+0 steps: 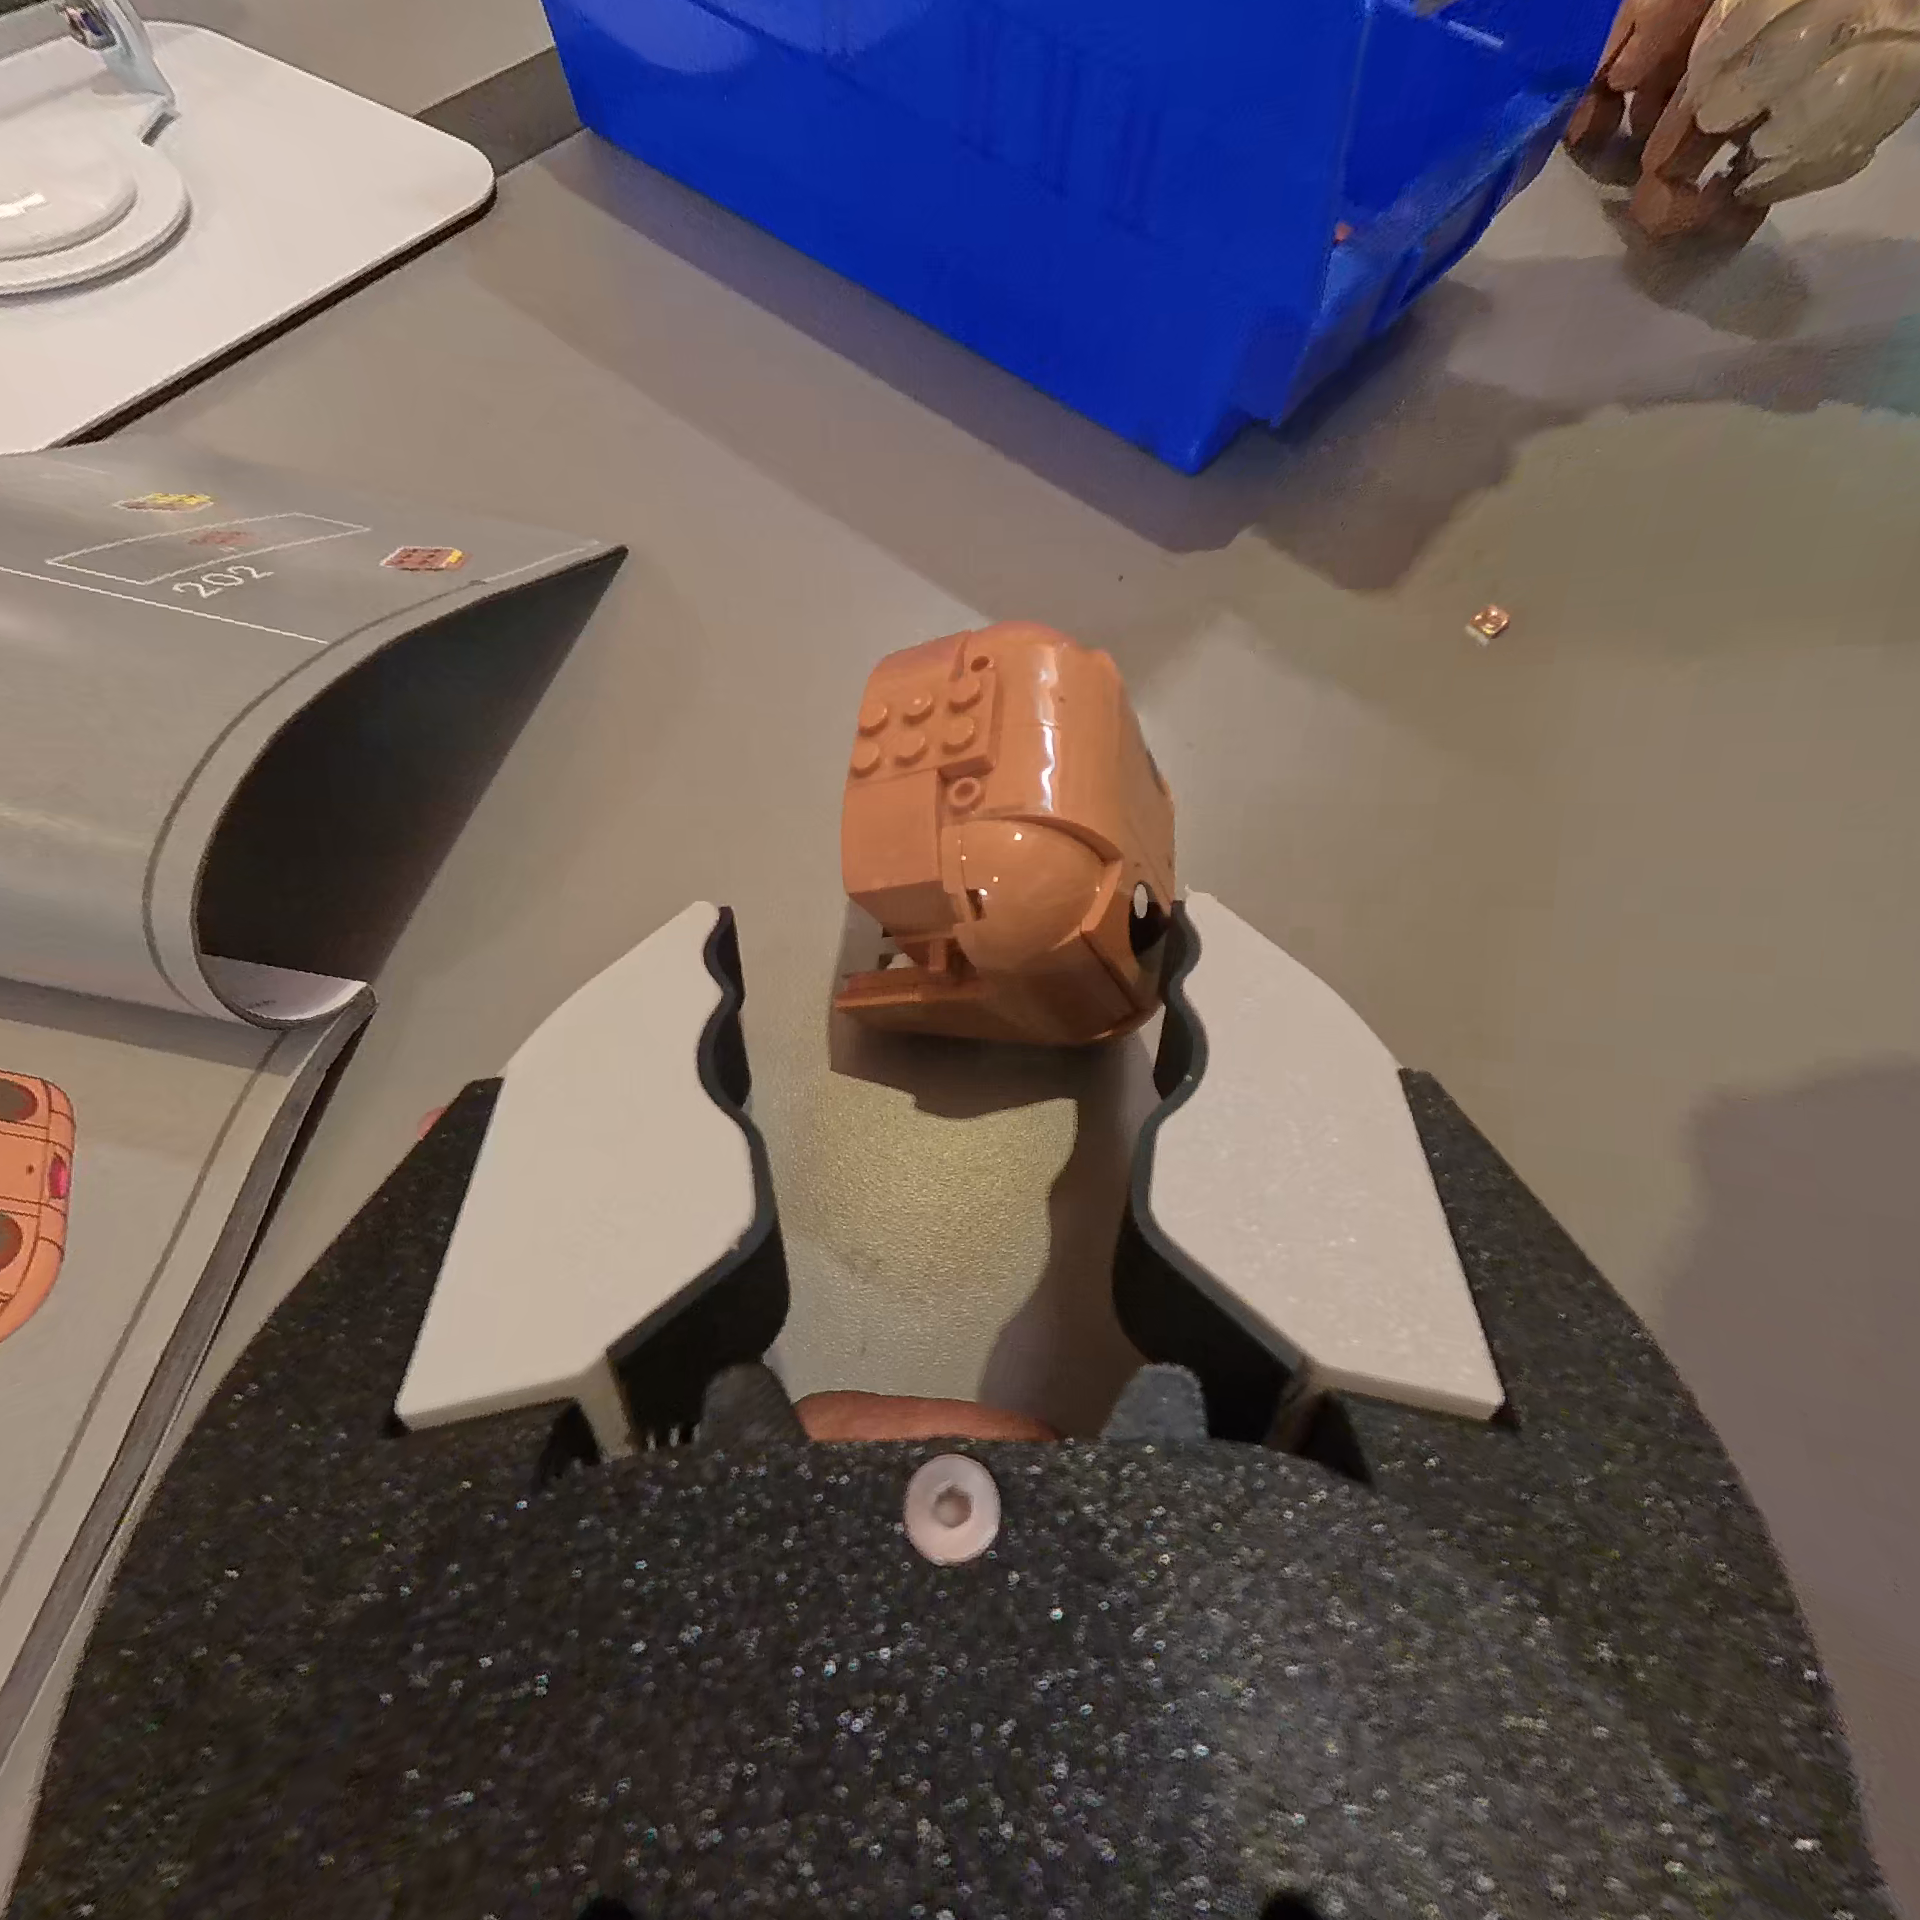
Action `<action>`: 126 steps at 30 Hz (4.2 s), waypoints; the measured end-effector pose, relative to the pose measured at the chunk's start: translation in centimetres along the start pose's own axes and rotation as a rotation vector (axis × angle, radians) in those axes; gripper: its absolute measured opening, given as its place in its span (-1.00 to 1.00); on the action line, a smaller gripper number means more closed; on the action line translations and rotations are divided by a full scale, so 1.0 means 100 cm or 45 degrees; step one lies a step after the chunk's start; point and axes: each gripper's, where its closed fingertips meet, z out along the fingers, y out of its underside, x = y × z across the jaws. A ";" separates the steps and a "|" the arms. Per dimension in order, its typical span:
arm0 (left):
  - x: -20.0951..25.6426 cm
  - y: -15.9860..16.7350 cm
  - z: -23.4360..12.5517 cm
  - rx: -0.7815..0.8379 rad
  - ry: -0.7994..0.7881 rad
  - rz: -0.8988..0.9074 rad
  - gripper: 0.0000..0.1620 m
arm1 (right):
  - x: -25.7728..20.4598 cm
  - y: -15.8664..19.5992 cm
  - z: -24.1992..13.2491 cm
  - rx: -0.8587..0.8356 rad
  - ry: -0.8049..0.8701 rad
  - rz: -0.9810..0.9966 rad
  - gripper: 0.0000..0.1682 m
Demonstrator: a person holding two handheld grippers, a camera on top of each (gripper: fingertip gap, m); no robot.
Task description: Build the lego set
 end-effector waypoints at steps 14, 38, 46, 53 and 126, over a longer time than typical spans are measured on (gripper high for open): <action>-0.001 -0.001 -0.001 0.008 0.011 -0.016 -0.05 | 0.031 0.021 0.080 -0.243 -0.236 -0.299 -0.84; -0.001 -0.001 -0.001 0.008 0.011 -0.020 -0.05 | 0.030 0.020 0.088 -0.155 -0.278 -0.344 -0.87; -0.001 -0.001 -0.001 0.011 0.016 -0.028 -0.05 | 0.024 0.023 0.095 -0.145 -0.409 -0.353 -0.84; -0.001 -0.001 -0.001 0.014 0.016 -0.030 -0.05 | 0.024 0.030 0.091 -0.191 -0.392 -0.344 -0.87; -0.004 0.000 -0.002 0.012 0.014 -0.069 -0.06 | -0.013 0.034 0.073 -0.150 -0.592 -0.564 -1.00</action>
